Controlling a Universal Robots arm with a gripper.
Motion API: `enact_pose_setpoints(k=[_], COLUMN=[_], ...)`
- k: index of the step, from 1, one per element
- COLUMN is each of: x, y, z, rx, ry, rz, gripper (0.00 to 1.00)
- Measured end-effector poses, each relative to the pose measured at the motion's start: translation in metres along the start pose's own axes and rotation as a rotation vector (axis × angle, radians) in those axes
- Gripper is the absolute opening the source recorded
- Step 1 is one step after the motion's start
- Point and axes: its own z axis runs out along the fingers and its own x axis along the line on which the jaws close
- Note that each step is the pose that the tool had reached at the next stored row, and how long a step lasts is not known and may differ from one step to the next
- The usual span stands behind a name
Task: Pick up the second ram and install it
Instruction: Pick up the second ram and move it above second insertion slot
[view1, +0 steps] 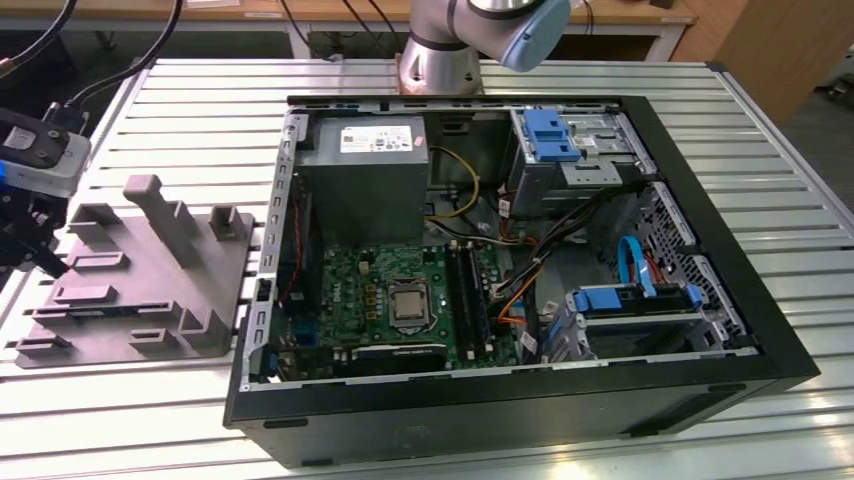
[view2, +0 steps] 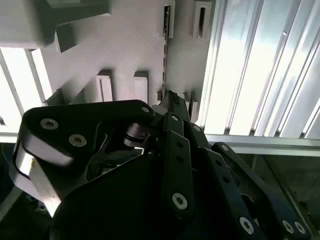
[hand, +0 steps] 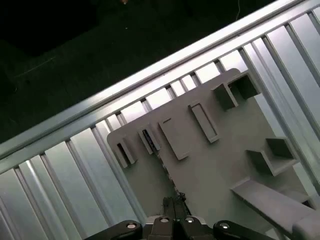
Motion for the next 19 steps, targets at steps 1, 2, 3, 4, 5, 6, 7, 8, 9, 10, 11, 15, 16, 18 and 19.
enact_pose_setpoints(k=[1,2,3,4,5,6,7,8,9,10,11,15,16,18,19], x=[0.0,0.0,0.0001,0.0001,0.0001,0.0001,0.0002,0.0002,0.0002,0.0002,0.0003,0.0004,0.0005,0.0005,0.0005], y=[0.0,-0.0001,-0.0001,-0.0002,-0.0002,-0.0002,-0.0004,-0.0004,-0.0005,-0.0005,-0.0006,-0.0008,-0.0009,-0.001,-0.001], z=[0.001,0.0021,0.003,0.0041,0.005,0.0054,0.0081,0.009,0.0101,0.0112,0.0127,0.018,0.0194,0.0222,0.0233], rx=[-0.0004,-0.0008,-0.0012,-0.0016,-0.002,-0.0022,-0.0034,-0.0039,-0.0043,-0.0047,-0.0051,-0.0068,-0.0072,-0.008,-0.0085], ry=[0.0007,0.0015,0.0023,0.003,0.0038,0.0041,0.0065,0.0072,0.008,0.0088,0.0096,0.0128,0.0136,0.0151,0.0159], rz=[-0.018,-0.037,-0.055,-0.073,-0.091,-0.098,-0.151,-0.169,-0.187,-0.205,-0.224,-0.296,-0.314,-0.351,-0.369], gripper=[0.1,0.1,0.1,0.1,0.1,0.1,0.1,0.1,0.1,0.1,0.1,0.1,0.1,0.1,0.1])
